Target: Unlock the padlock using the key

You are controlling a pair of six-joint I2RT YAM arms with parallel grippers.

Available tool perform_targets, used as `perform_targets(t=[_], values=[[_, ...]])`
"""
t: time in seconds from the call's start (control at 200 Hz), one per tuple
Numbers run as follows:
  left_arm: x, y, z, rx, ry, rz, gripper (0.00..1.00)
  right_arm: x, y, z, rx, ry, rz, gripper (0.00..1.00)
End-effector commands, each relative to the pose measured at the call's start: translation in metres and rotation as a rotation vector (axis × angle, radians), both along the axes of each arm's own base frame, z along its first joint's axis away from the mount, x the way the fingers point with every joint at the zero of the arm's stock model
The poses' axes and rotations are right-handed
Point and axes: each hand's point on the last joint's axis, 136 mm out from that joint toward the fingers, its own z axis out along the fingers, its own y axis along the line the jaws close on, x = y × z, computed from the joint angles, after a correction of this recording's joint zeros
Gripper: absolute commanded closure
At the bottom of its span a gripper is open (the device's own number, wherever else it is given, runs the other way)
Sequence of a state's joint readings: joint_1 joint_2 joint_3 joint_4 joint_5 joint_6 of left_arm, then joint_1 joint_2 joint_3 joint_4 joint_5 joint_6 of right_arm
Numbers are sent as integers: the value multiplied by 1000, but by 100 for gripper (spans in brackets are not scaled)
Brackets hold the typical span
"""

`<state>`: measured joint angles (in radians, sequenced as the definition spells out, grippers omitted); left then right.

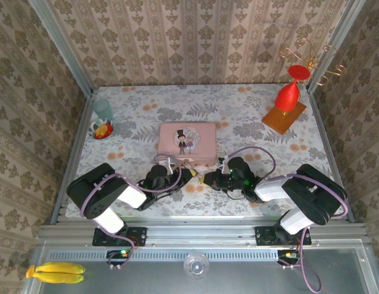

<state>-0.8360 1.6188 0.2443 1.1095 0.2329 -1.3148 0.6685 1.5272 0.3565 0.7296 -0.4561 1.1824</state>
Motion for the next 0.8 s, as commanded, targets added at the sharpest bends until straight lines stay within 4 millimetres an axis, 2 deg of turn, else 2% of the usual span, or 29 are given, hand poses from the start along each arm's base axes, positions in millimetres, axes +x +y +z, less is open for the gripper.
perform_targets(t=[0.0,0.33,0.795], values=[[5,-11,41,-133,-104,-23,100,0,-1,4,20,-6,8,100],[3,-9,44,-140,-107,-16,100,2,-7,1,13,2,-4,100],[3,-14,48,-153,-108,-28,100,1,-3,-3,30,13,16,100]])
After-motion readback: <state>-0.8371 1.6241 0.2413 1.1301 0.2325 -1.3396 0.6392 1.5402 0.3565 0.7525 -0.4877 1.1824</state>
